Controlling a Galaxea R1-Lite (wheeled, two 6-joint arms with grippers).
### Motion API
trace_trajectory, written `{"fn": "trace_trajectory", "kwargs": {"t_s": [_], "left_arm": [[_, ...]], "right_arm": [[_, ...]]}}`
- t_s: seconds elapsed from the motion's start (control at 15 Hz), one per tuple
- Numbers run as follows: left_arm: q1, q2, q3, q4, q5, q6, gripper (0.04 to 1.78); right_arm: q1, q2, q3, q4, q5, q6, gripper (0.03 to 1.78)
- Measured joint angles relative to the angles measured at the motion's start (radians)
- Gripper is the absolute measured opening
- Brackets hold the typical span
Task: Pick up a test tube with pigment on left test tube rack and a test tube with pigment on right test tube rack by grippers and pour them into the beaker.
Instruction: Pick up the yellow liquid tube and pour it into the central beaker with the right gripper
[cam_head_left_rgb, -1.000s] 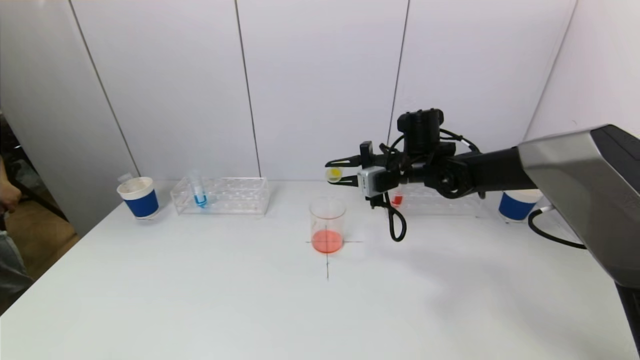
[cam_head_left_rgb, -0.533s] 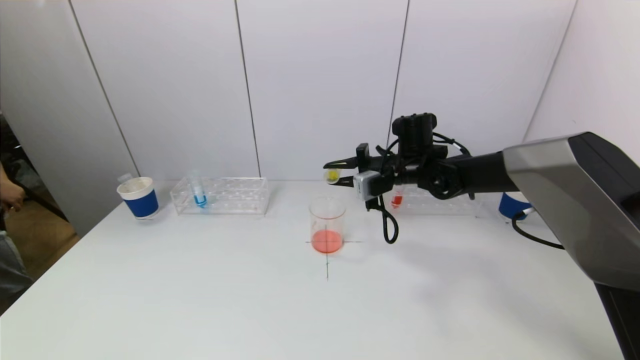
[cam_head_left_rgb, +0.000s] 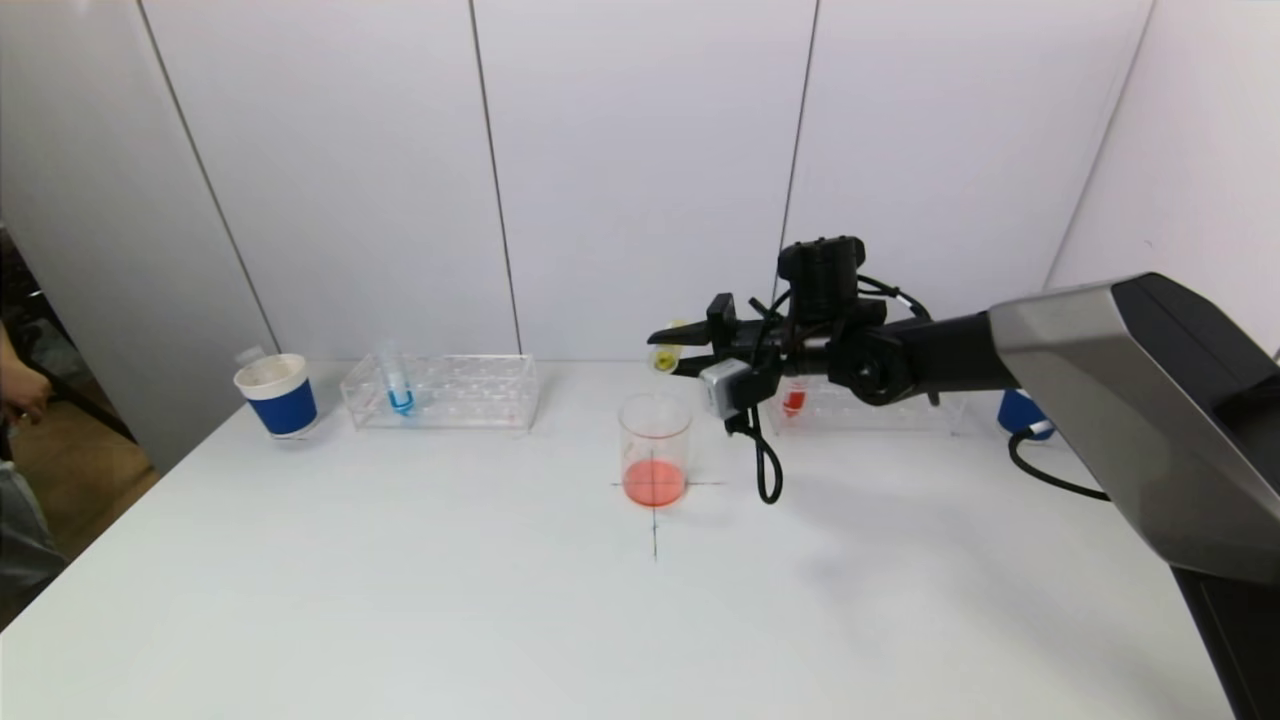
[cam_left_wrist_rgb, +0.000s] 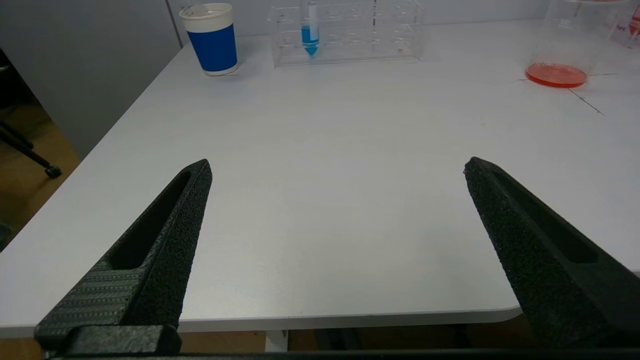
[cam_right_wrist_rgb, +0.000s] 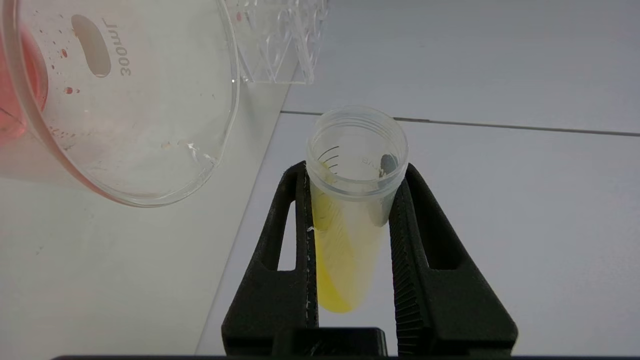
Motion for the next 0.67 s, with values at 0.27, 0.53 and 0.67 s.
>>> {"fn": "trace_trajectory", "kwargs": {"t_s": [0.27,0.53,0.67], "left_arm": [[0.0,0.0,0.0,0.0,0.0,0.0,1.76],[0.0,0.0,0.0,0.0,0.0,0.0,1.76],[0.0,0.0,0.0,0.0,0.0,0.0,1.76]], "right_arm": [[0.001,-0.001,0.004,0.0,-0.026,-0.036,0.48],[0.006,-0.01,0.005,0.0,-0.04,-0.071,0.48],[0.009,-0.014,0.006,0.0,-0.042,-0.083,0.48]]}}
